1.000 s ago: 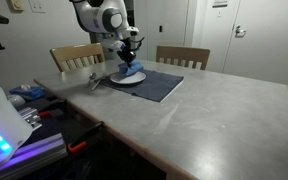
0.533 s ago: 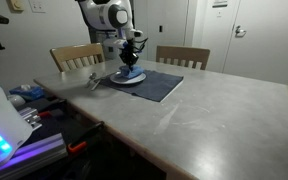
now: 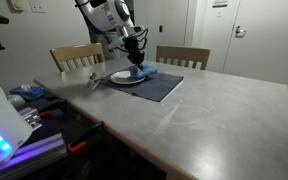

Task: Wipe the plate with the blue cloth

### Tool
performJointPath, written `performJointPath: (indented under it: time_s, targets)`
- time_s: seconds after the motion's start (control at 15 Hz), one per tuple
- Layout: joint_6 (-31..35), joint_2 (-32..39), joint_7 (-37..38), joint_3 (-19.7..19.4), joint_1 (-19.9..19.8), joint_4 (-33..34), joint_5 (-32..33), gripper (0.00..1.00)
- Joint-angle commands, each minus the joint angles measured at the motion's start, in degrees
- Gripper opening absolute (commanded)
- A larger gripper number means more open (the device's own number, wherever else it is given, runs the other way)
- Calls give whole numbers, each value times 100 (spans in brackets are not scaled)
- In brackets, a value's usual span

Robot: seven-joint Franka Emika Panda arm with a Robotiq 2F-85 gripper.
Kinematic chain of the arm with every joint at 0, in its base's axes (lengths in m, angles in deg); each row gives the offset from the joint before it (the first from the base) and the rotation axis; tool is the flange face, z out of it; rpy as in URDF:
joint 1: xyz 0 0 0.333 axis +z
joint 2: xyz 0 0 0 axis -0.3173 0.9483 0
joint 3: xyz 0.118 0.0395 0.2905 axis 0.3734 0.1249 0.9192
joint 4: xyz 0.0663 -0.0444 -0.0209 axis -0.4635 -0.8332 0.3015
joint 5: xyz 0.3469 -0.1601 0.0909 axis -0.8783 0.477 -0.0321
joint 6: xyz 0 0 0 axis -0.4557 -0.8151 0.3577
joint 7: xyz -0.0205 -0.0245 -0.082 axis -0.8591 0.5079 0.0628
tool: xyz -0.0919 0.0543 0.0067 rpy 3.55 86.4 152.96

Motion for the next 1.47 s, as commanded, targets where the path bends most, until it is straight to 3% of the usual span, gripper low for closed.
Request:
performJointPath:
  time_s: [0.0,0.47,0.6,1.13,1.4]
  targets:
    - [-707,-106,-189,624,-373,117,-184,2]
    - [-2107,-48,-658,1342,-849,399,-286,2]
    - [-2236,-36,-891,1515,-979,440,-358,2]
    - [-1978,71,-2391,2375,-1471,537,-1597,2]
    - [-1070,131,-2136,2291,-1381,472,-1638,2]
